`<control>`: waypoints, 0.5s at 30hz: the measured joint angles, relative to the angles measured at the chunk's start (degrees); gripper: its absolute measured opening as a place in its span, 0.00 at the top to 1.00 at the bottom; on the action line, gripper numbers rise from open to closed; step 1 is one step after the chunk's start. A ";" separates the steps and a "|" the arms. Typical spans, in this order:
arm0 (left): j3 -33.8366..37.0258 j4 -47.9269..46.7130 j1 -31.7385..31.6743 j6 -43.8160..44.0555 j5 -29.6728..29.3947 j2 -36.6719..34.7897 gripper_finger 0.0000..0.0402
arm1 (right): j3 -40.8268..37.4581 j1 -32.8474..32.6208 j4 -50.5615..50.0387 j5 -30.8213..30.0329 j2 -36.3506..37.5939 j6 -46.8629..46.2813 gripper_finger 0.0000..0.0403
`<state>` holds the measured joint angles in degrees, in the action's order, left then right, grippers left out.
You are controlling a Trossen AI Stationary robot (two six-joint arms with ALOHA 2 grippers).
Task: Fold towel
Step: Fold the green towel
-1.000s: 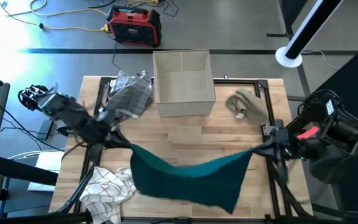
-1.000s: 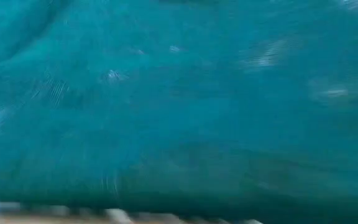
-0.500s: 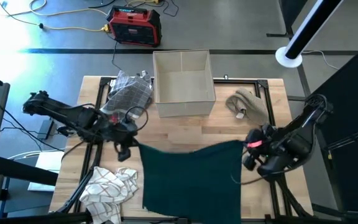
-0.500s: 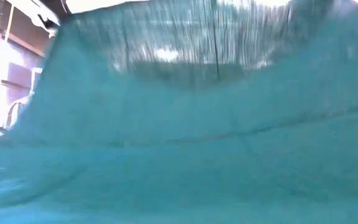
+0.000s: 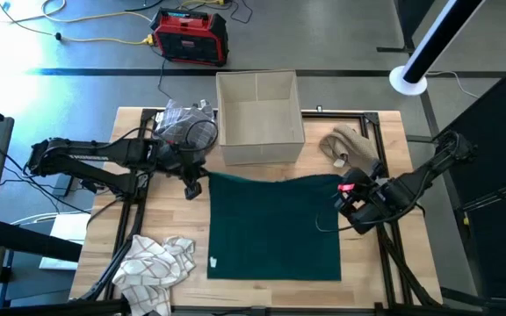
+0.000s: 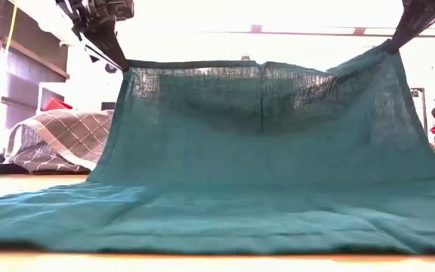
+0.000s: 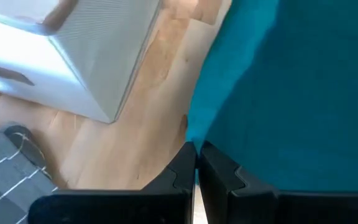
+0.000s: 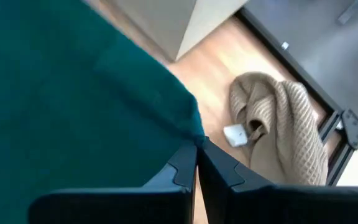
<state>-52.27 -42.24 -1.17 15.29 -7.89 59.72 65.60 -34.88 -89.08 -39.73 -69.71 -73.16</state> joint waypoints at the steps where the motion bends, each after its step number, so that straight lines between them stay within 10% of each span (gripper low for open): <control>1: 0.00 -0.03 0.06 0.03 0.41 0.00 1.00 | 0.00 -0.23 0.02 0.64 0.37 0.18 1.00; 15: -0.02 -0.25 14.86 10.14 4.77 6.46 1.00 | -7.16 -8.38 27.30 15.57 0.14 10.37 1.00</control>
<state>-52.29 -42.48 13.69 25.43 -3.12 66.19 58.44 -43.26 -61.78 -24.16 -69.57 -62.78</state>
